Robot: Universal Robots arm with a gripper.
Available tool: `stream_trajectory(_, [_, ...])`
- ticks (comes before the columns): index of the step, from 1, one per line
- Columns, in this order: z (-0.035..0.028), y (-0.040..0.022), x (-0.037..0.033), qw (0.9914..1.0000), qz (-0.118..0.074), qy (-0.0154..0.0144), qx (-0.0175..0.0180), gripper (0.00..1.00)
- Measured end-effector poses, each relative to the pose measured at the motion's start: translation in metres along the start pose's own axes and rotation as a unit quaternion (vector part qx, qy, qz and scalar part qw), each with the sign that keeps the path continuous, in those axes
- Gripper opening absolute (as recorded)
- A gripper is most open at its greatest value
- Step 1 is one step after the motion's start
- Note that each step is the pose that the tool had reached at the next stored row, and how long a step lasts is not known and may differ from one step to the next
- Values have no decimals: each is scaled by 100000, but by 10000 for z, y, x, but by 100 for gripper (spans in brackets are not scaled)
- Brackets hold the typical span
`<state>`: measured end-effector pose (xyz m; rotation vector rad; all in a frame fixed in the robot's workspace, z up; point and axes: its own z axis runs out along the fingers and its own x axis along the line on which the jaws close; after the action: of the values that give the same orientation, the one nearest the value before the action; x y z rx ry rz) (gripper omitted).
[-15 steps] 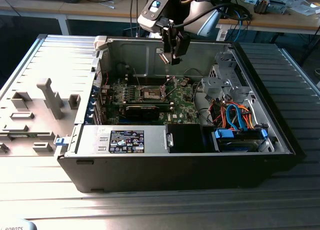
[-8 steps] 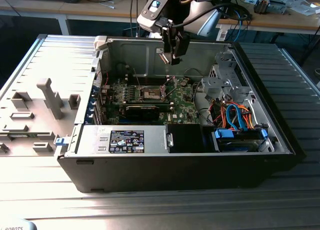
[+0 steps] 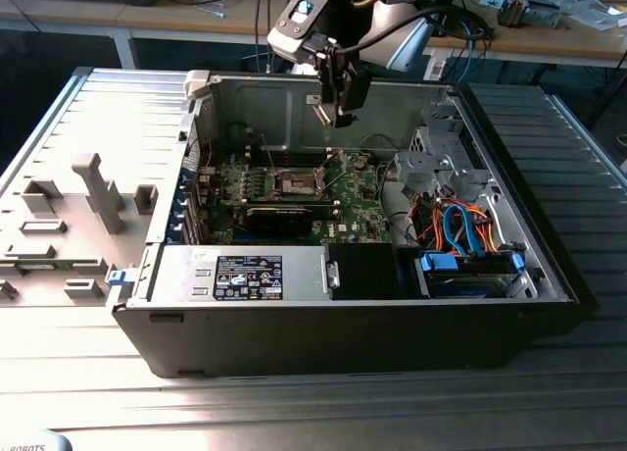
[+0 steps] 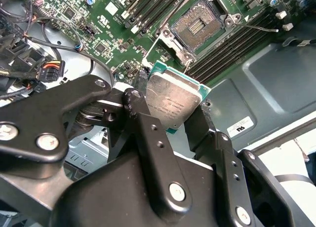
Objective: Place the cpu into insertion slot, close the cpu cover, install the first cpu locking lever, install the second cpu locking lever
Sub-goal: 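Place the cpu into insertion slot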
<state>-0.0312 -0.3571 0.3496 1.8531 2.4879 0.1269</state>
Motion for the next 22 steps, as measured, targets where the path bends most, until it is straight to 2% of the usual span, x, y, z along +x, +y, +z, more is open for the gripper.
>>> stream_trajectory(3, [0,0,0,99953,3049,-266,-62,55])
stream_trajectory(22, [0,0,0,99886,4750,-414,-96,55])
